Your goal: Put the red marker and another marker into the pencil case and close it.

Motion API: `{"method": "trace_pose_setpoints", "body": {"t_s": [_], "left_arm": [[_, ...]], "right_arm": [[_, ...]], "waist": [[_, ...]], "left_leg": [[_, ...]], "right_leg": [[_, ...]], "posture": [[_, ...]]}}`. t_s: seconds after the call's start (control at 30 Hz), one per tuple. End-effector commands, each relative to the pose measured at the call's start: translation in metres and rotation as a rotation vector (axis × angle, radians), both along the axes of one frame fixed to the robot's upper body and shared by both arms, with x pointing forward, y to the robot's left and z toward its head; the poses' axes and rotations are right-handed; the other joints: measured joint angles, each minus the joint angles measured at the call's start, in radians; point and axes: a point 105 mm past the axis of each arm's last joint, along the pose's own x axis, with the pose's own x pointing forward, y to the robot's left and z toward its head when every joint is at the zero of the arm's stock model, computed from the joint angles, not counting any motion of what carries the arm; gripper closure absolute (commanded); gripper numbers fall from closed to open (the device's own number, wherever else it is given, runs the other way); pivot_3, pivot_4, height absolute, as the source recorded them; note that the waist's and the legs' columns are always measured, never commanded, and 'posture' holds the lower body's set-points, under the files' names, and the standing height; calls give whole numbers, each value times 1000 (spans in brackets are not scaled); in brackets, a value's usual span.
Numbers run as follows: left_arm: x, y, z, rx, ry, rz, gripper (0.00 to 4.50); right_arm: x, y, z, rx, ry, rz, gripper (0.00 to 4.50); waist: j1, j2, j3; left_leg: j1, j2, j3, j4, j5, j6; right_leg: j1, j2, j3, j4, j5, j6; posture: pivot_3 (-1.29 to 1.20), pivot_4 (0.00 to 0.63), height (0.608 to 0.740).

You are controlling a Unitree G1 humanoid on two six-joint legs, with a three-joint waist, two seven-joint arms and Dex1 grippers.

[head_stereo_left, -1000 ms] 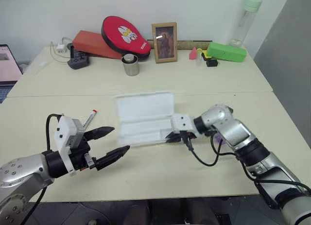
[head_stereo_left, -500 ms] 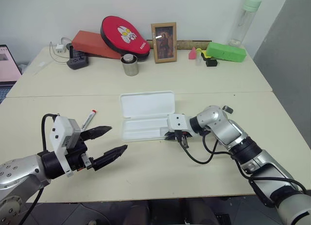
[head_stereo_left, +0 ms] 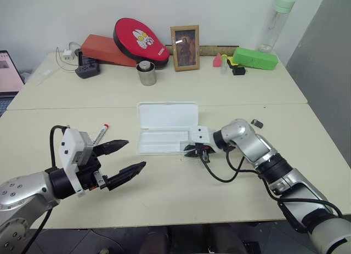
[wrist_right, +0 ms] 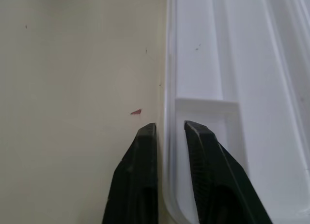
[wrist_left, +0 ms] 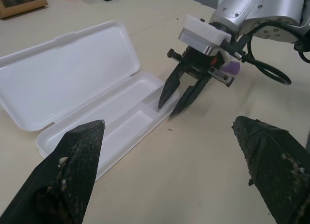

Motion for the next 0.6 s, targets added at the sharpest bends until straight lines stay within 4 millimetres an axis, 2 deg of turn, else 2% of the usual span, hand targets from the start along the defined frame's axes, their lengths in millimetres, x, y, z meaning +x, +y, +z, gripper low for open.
{"method": "trace_pose_setpoints", "body": {"t_s": [0.03, 0.13, 0.23, 0.37, 0.5, 0.6], "left_arm": [[8, 8, 10, 8, -68, 49, 0], [14, 19, 14, -22, -77, 108, 0], [30, 49, 10, 0, -77, 278, 0], [49, 84, -1, 22, -59, 472, 0], [70, 121, -22, 20, 19, 663, 0], [80, 123, -34, 22, 59, 662, 0]], "right_arm": [[-9, 12, 38, 110, -24, 63, 2390], [-22, 18, 60, 187, -4, 108, 1624], [-36, 18, 94, 326, 28, 144, 939], [-41, 11, 110, 393, 50, 127, 26], [-36, 0, 117, 438, 62, 70, 26], [-34, -3, 116, 439, 57, 32, 26]], "waist": [[0, 0, 0], [0, 0, 0], [0, 0, 0], [0, 1, 0], [1, 0, 0], [1, 0, 0]], "left_leg": [[0, 0, 0, 0, 0, 0], [0, 0, -1, 0, 0, 0], [0, 0, -1, 0, 0, 0], [0, 0, -3, 0, 0, 0], [0, -1, -3, 0, 0, 0], [-1, -1, -3, 0, 0, 0]], "right_leg": [[0, 0, 0, 0, 0, 0], [0, 0, 0, 0, 0, 0], [0, 0, 0, 0, 0, 0], [0, 0, -1, 0, 0, 0], [0, 0, -2, 0, 0, 0], [0, 0, -2, 0, 0, 0]], "posture": [[0, 150, 740], [0, 150, 740], [0, 150, 740], [0, 150, 740], [0, 150, 740], [0, 150, 740]]}}
